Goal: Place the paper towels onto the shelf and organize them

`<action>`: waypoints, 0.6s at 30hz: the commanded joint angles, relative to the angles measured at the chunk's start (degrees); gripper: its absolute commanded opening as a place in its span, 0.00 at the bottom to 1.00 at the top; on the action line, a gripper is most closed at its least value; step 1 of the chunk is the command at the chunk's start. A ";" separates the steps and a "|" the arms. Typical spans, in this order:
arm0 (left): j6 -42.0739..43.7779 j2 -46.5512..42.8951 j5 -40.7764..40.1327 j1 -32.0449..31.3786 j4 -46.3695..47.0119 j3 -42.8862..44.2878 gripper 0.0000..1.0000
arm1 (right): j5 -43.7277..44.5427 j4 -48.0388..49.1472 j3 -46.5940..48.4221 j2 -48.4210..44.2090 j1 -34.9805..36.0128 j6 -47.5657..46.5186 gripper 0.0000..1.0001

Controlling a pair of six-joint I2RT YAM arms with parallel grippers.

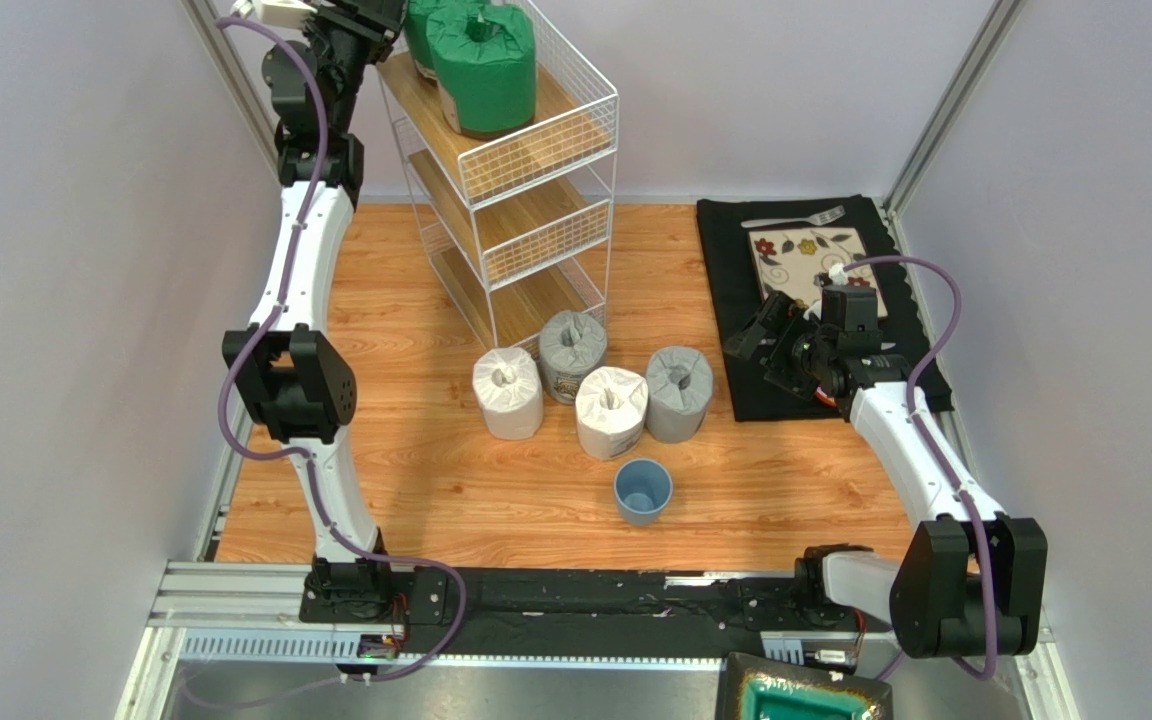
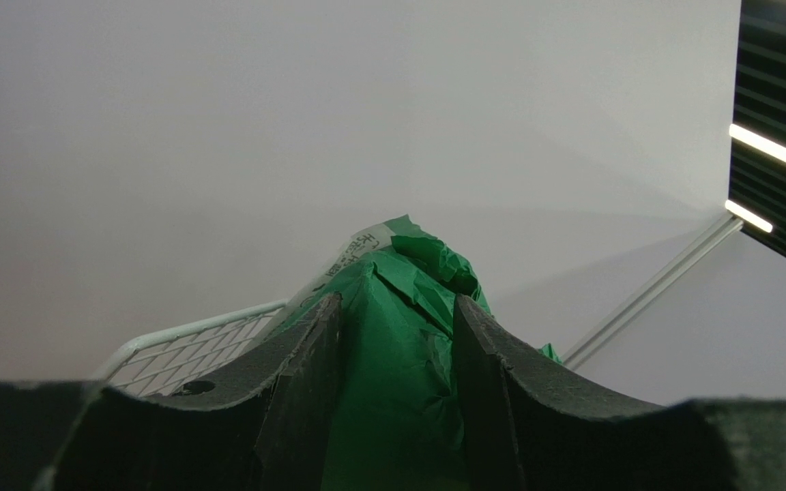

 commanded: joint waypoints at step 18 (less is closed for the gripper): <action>-2.14 -8.14 7.90 -0.41 -1.04 -1.66 0.47 | -1.34 1.57 -0.68 -0.46 -0.22 0.51 0.92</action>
